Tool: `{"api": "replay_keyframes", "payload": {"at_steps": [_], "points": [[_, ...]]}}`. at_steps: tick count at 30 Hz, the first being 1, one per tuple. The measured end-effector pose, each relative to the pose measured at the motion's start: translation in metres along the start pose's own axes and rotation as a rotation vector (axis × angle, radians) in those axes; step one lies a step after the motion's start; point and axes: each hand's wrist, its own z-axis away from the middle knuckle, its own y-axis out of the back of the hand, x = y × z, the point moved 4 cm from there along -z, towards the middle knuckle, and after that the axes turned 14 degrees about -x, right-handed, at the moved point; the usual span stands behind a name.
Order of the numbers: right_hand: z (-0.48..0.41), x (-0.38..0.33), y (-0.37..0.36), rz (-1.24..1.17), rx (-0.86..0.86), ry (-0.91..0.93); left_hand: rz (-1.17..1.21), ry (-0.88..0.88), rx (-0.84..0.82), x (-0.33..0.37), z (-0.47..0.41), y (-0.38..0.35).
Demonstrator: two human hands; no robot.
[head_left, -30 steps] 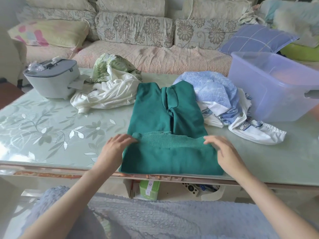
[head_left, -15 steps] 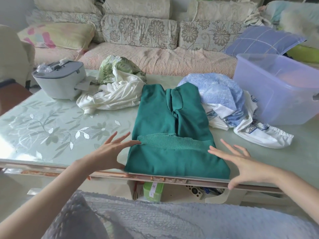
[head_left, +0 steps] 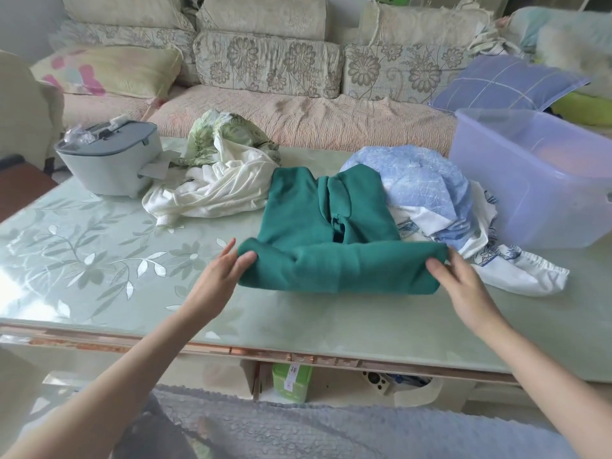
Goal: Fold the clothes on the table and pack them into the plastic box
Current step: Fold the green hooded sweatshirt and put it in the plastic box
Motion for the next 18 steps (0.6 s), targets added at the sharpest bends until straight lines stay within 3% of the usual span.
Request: {"api": "replay_keyframes", "payload": {"at_steps": [5,8,13,15,18], "points": [[-0.029,-0.018,0.004,0.113,0.234,-0.021,-0.106,0.099,0.247,0.039,-0.015,0.018],[-0.041,-0.014,0.008,0.229,0.261,-0.161,-0.195,0.184,0.251,0.038,-0.025,0.018],[-0.056,0.017,-0.011,0.688,0.205,-0.416,-0.504,0.411,0.204,0.007,-0.038,0.000],[-0.055,0.022,-0.014,0.826,0.264,-0.447,-0.480,0.295,0.304,0.005,-0.038,-0.005],[-0.051,0.020,-0.009,0.913,0.348,-0.375,-0.504,-0.161,0.442,0.022,-0.025,-0.003]]}}
